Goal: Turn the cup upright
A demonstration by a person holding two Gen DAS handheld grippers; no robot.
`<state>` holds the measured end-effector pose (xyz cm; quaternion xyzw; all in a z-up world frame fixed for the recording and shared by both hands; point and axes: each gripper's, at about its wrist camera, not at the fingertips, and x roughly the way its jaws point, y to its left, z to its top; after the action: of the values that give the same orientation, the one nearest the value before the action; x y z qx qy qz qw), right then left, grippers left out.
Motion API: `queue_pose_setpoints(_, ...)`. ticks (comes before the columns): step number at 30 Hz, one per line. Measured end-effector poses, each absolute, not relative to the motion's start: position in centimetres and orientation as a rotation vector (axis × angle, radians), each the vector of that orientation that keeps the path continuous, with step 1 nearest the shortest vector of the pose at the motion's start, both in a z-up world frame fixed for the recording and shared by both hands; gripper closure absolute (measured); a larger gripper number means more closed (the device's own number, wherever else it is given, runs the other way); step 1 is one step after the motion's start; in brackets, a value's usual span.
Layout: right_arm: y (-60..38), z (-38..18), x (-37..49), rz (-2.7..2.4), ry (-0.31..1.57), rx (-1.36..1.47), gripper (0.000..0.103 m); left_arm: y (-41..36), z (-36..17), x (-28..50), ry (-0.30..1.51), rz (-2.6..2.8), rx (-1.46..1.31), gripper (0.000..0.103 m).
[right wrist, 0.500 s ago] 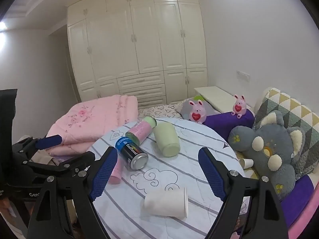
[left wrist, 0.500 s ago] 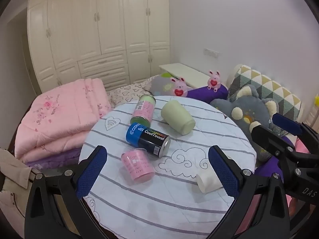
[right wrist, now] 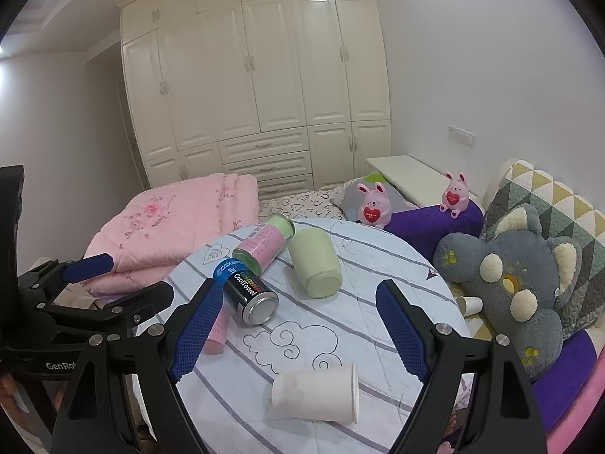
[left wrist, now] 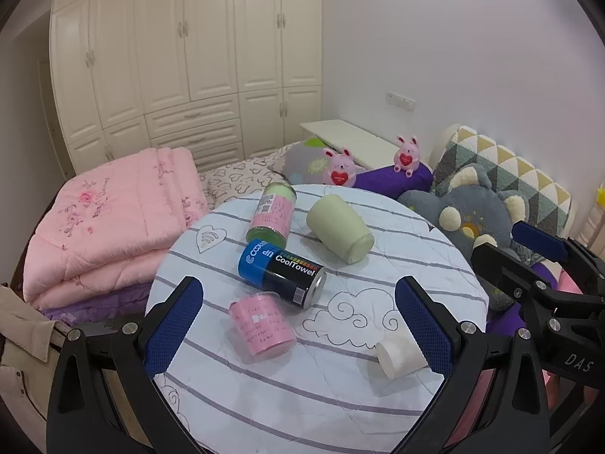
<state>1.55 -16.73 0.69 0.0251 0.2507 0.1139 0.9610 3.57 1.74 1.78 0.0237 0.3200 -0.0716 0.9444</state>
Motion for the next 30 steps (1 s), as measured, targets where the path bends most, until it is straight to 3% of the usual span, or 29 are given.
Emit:
queue_pose_setpoints(25,-17.4,0.3,3.5,0.188,0.556,0.034,0.019,1.3,0.6,5.1,0.677,-0.156,0.058,0.000)
queue_pose_setpoints(30,-17.7,-0.2,3.6,0.170,0.645,0.077,0.019,0.7,0.1,4.7,0.690,-0.158,0.083,0.000)
